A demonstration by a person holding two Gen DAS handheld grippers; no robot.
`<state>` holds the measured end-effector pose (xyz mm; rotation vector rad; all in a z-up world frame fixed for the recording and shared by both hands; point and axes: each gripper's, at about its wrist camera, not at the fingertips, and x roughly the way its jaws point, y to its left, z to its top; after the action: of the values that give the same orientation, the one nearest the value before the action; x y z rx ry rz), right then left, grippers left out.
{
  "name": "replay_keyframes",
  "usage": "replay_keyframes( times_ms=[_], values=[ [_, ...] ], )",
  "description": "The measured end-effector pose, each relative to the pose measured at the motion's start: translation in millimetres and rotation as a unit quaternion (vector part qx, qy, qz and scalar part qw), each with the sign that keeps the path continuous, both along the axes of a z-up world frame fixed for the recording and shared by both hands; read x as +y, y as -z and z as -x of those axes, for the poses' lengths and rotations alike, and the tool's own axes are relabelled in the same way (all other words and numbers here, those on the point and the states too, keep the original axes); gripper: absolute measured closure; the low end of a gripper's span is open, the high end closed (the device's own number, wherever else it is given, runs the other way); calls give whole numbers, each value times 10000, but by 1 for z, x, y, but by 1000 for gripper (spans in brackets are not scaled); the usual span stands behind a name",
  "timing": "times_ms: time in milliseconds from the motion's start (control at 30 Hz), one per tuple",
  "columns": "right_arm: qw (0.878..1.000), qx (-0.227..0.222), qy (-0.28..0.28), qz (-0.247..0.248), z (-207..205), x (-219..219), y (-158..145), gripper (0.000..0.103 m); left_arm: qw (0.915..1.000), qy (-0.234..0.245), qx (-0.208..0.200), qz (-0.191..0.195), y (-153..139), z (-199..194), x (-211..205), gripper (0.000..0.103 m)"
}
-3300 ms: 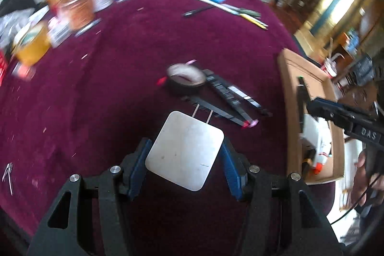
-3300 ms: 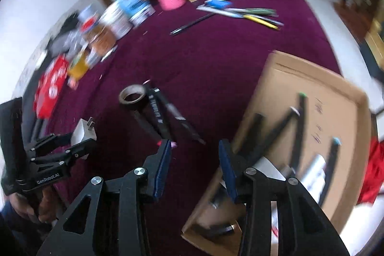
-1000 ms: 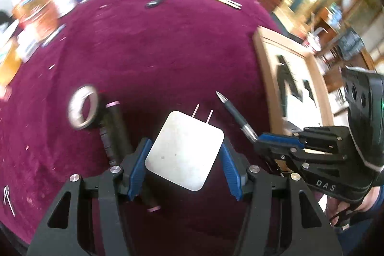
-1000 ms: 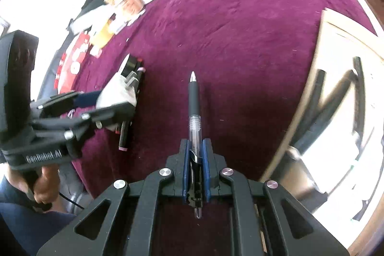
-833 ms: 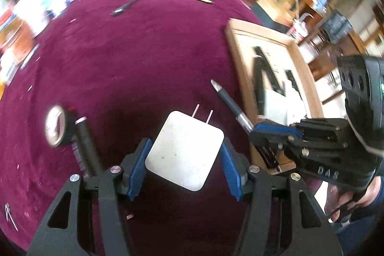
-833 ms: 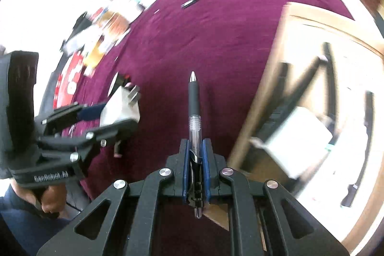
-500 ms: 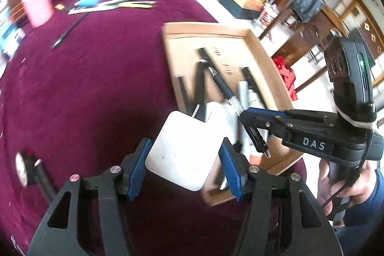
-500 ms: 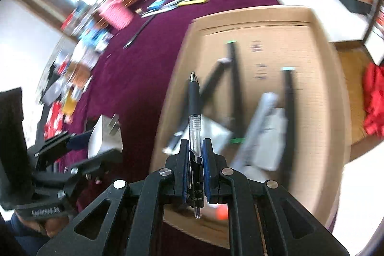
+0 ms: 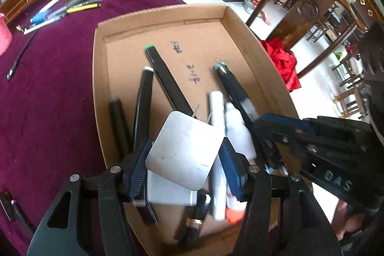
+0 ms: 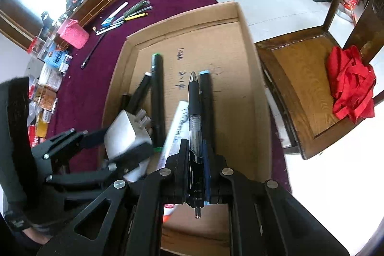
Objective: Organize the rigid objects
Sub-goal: 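Carry the pen and charger into the box and open both grippers, then grasp the black tape roll with the left gripper while the right moves toward the markers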
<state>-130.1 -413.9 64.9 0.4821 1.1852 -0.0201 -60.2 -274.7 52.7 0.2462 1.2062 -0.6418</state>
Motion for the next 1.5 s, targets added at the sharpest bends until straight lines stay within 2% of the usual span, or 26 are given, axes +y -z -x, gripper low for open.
replay_keyframes(
  times_ms=[167, 400, 867, 1133, 1500],
  values=[
    [10000, 29, -18, 39, 0, -4, 3, 93, 9998, -79, -188, 21, 0, -4, -10, 47],
    [9999, -55, -76, 126, -3, -4, -4, 93, 9990, 84, -435, -105, -6, 1, -14, 47],
    [9991, -292, -173, 272, -1, 9, -21, 92, 9949, 16, -984, -213, -35, 14, 5, 46],
    [9985, -346, -334, 251, -4, 28, -25, 92, 9920, -128, -1219, -296, -47, 21, 27, 46],
    [9963, -400, -724, 213, -13, 75, -27, 87, 9893, -549, -1295, -383, -54, 22, 76, 46]
  ],
)
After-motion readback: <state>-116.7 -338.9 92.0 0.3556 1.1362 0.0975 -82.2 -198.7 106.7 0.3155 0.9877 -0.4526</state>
